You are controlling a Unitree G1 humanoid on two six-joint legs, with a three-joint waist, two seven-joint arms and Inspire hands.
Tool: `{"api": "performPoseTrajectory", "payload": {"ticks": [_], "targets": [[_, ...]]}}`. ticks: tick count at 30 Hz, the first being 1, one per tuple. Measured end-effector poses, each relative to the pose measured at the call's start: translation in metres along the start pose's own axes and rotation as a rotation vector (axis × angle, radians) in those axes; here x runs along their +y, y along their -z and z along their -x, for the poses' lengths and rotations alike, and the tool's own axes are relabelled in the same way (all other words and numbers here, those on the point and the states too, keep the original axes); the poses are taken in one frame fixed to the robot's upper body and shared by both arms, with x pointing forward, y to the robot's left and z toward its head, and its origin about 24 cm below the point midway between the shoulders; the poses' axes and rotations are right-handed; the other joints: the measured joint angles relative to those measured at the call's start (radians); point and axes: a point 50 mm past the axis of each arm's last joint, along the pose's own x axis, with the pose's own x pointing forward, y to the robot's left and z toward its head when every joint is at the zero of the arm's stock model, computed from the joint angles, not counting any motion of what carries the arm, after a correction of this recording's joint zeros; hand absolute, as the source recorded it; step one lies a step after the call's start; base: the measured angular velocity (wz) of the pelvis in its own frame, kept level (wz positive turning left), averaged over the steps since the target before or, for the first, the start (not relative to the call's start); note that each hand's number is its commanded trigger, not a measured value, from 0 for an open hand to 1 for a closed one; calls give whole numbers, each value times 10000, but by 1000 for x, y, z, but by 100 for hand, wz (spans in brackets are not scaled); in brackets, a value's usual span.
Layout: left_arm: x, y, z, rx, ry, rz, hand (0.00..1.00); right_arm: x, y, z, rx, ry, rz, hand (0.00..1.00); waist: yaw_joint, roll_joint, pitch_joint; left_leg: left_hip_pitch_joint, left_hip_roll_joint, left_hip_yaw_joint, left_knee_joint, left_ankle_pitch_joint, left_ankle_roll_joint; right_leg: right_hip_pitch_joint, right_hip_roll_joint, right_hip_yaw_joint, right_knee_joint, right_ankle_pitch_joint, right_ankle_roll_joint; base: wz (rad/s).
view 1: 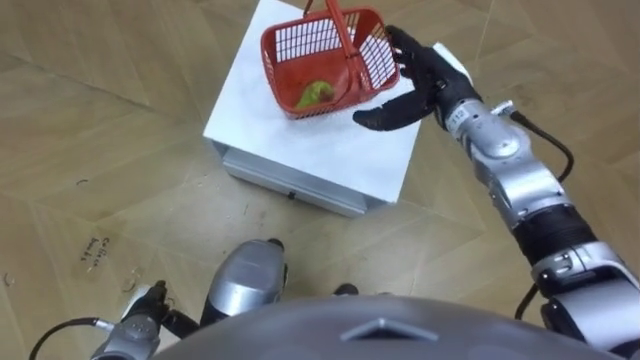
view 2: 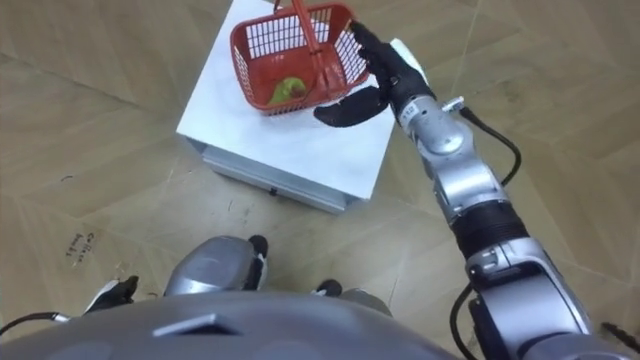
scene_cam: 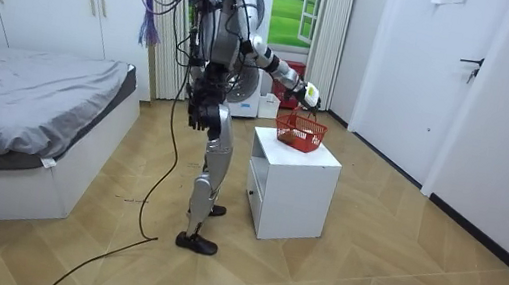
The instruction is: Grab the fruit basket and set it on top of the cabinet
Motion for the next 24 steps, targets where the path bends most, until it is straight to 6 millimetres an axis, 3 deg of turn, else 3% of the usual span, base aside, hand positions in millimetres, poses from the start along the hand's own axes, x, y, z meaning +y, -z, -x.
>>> {"api": "performPoseTrajectory", "payload": {"ticks": [8, 10, 13, 16, 20, 23, 24], "targets": [[-10, 10, 3, 308, -176, 616, 0, -16, -6, 17, -832, 1919, -481, 0, -602, 183, -61, 732, 16, 414, -378, -28, 38, 373, -43, 418, -17, -5, 42, -15], [-11, 13, 4, 379, -244, 695, 0, -18, -1, 21, -795, 2348, -562, 0, -801, 213, -66, 970, 31, 502, -496, -29, 38, 517, -37, 528, -61, -5, 53, -17], [-10, 18, 4, 539, -365, 1203, 0, -24, 12, 31, -433, 3105, -559, 0, -1111, 306, -145, 1128, 56, 537, -541, -51, 20, 653, 0, 591, -183, 5, 66, -8], [-12, 19, 5, 585, -459, 1291, 0, -30, 19, 37, -196, 3682, -657, 0, -1131, 409, -210, 1303, 103, 762, -672, -49, 15, 661, 29, 814, -181, 12, 59, -20], [-11, 20, 6, 600, -622, 1590, 0, -33, 27, 47, -57, 4266, -65, 0, -1378, 468, -235, 1525, 133, 818, -828, -39, -13, 817, 81, 932, -219, 16, 51, -6], [-11, 23, 6, 693, -819, 1569, 0, -27, 59, 62, 946, 4374, 297, 0, -1482, 562, -206, 1930, 124, 797, -1017, -58, -47, 1263, 109, 864, -413, 19, 57, 4], [-10, 22, 6, 656, -929, 1580, 0, -24, 81, 70, 1895, 4272, 360, 0, -1594, 565, -221, 2025, 120, 768, -1031, -70, -58, 1411, 114, 757, -472, 18, 58, 14]]}}
